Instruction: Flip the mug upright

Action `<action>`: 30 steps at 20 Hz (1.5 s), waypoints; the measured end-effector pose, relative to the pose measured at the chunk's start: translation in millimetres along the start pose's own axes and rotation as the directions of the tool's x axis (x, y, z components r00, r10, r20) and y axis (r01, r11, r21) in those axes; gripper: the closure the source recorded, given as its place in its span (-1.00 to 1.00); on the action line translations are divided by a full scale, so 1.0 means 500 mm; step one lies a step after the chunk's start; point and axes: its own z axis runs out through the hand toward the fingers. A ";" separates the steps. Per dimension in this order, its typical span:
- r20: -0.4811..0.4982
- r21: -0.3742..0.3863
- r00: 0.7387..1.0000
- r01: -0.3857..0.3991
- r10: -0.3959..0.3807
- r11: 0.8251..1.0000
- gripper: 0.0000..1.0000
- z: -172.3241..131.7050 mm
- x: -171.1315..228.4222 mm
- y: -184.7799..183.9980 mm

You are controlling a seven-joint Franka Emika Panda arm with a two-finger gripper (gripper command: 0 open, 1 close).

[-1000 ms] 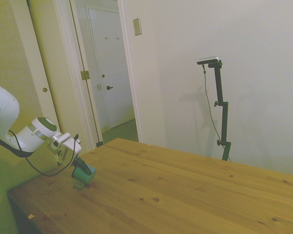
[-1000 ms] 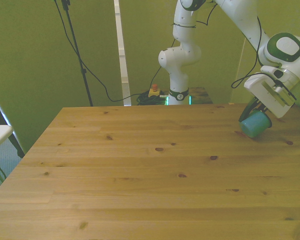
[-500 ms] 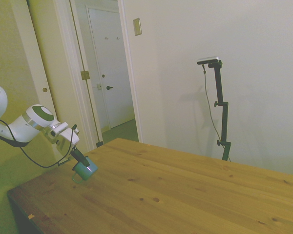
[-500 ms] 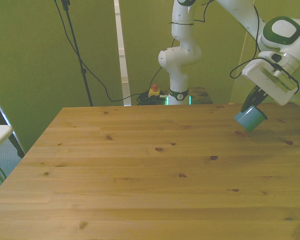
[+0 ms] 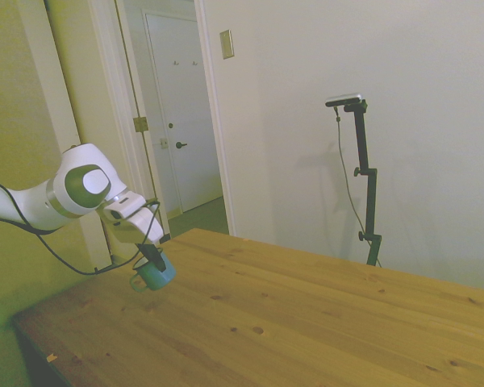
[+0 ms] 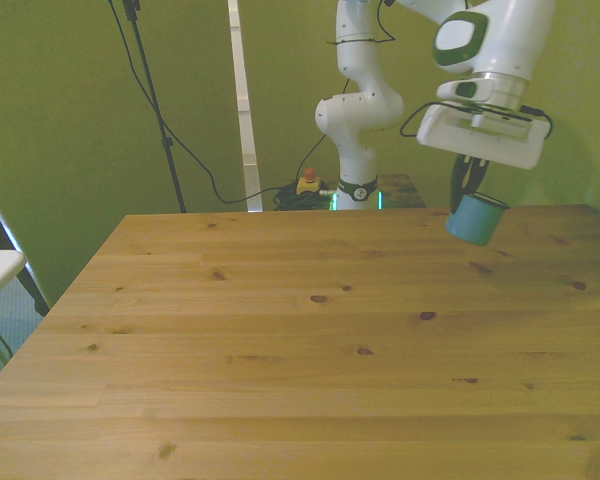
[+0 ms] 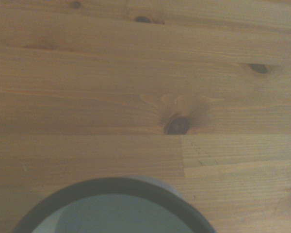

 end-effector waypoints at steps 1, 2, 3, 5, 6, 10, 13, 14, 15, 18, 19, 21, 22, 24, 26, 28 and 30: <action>0.026 0.025 1.000 -0.012 0.011 1.000 1.00 0.005 0.021 0.017; 0.053 0.043 0.998 -0.022 0.020 0.999 1.00 0.011 0.041 0.031; 0.079 0.058 0.997 -0.031 0.027 0.998 1.00 0.017 0.058 0.042; 0.113 0.079 0.993 -0.046 0.037 0.996 1.00 0.029 0.094 0.063; 0.121 0.080 0.992 -0.055 0.045 0.995 1.00 0.035 0.114 0.074; 0.124 0.079 0.990 -0.081 0.071 0.994 1.00 0.054 0.199 0.110; 0.121 0.059 0.988 -0.099 0.091 0.993 1.00 0.084 0.256 0.122; 0.124 0.050 0.987 -0.104 0.097 0.993 1.00 0.098 0.270 0.121; 0.133 0.044 0.985 -0.113 0.106 0.993 1.00 0.114 0.281 0.119; 0.186 0.057 0.975 -0.136 0.123 0.989 1.00 0.160 0.305 0.112; 0.203 0.065 0.971 -0.142 0.126 0.988 1.00 0.172 0.311 0.110; 0.232 0.067 0.964 -0.148 0.129 0.987 1.00 0.199 0.316 0.109; 0.242 0.060 0.962 -0.149 0.131 0.987 1.00 0.213 0.316 0.110; 0.256 0.039 0.957 -0.149 0.134 0.988 1.00 0.243 0.312 0.111; 0.267 0.024 0.953 -0.153 0.141 0.988 1.00 0.268 0.309 0.114; 0.270 0.017 0.952 -0.155 0.145 0.988 1.00 0.278 0.310 0.116; 0.270 0.017 0.952 -0.155 0.145 0.988 -1.00 0.278 0.310 0.117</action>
